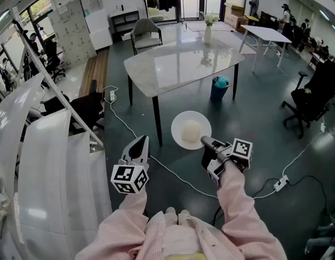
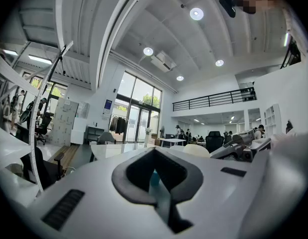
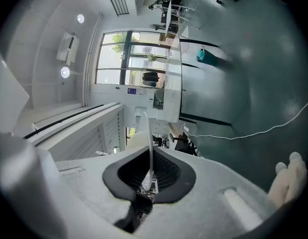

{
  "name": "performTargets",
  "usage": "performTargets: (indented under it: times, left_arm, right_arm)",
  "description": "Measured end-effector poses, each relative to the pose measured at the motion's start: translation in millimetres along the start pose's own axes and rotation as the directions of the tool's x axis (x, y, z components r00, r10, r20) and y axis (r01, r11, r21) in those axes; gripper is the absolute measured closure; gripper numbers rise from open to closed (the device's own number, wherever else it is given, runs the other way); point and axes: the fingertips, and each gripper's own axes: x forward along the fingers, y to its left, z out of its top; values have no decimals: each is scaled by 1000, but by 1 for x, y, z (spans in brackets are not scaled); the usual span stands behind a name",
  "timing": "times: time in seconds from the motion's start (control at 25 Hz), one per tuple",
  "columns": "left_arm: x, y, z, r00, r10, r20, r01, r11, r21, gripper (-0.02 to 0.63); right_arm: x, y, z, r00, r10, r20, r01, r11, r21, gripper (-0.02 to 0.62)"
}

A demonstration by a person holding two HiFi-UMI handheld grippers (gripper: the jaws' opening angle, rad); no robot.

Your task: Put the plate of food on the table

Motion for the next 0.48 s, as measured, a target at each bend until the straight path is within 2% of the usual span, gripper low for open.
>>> performTargets:
  times: [0.48]
  left_arm:
    - [8, -17, -5, 1000, 9, -12, -9, 1000, -6, 615]
  right_arm:
    - [-12, -5, 13, 1000, 11, -4, -11, 1000, 16, 580]
